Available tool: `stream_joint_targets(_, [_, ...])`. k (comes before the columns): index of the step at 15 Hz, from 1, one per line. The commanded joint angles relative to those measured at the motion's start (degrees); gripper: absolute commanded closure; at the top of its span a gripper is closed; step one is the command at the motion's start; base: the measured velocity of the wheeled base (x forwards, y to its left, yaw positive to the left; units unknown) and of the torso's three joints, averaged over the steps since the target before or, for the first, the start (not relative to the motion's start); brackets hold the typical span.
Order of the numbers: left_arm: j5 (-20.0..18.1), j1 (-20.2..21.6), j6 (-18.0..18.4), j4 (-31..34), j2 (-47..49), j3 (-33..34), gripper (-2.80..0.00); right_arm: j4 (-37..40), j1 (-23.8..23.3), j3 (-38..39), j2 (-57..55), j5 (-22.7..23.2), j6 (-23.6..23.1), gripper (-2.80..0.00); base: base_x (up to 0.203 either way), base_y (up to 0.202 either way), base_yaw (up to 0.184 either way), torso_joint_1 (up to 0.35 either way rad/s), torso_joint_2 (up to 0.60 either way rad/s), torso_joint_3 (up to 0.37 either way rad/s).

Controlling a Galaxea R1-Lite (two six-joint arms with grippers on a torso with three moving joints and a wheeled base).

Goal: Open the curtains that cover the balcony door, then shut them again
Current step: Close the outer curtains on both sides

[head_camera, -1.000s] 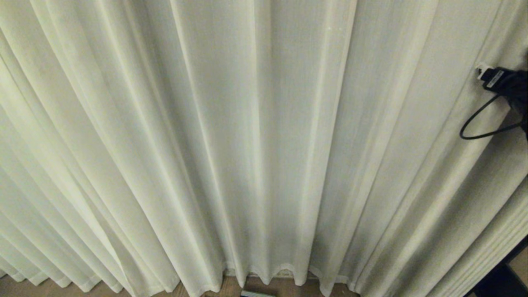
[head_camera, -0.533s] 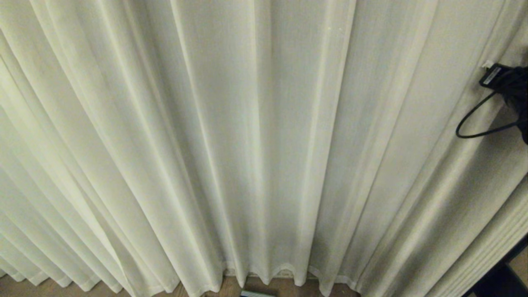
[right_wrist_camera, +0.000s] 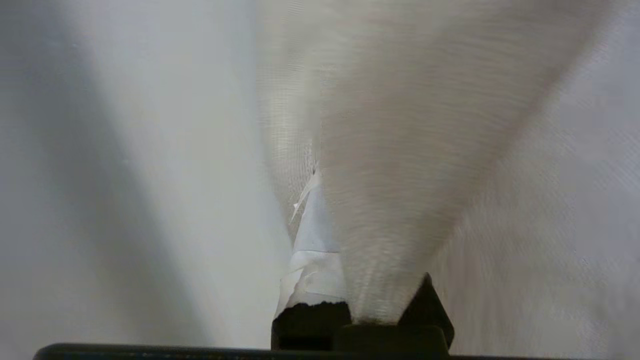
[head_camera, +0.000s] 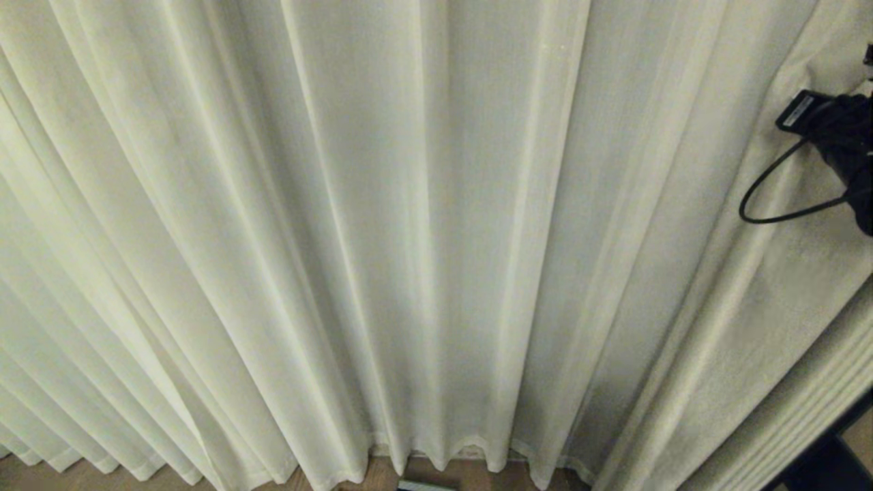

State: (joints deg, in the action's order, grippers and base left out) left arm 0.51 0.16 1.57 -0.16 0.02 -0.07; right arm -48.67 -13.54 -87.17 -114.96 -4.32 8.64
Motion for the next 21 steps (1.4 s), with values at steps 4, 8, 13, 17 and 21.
stream_joint_targets(4, [0.02,0.02,0.01,-0.02,-0.02,0.06,0.0,-6.89,5.13,6.78,6.05,-0.16,-0.79,0.0,0.0,0.0,0.0,0.0,0.0,0.0])
stream_joint_targets(8, [0.02,0.02,0.01,-0.02,-0.02,-0.01,0.0,-7.66,10.22,9.18,9.32,-2.83,-3.55,0.0,0.0,0.0,0.0,0.0,0.0,0.0])
stream_joint_targets(13, [0.02,0.02,0.01,-0.02,-0.02,0.06,0.0,-11.81,20.95,12.32,10.61,-6.83,-10.42,0.0,0.0,0.0,0.0,0.0,0.0,0.0])
stream_joint_targets(17, [0.02,0.02,0.01,-0.02,-0.02,-0.01,0.0,-12.73,28.41,12.04,9.42,-9.16,-14.72,0.0,0.0,0.0,0.0,0.0,0.0,0.0])
stream_joint_targets(21, [0.02,0.02,0.01,-0.02,-0.02,-0.01,0.0,-15.72,33.94,11.61,6.33,-9.83,-18.04,0.0,0.0,0.0,0.0,0.0,0.0,0.0])
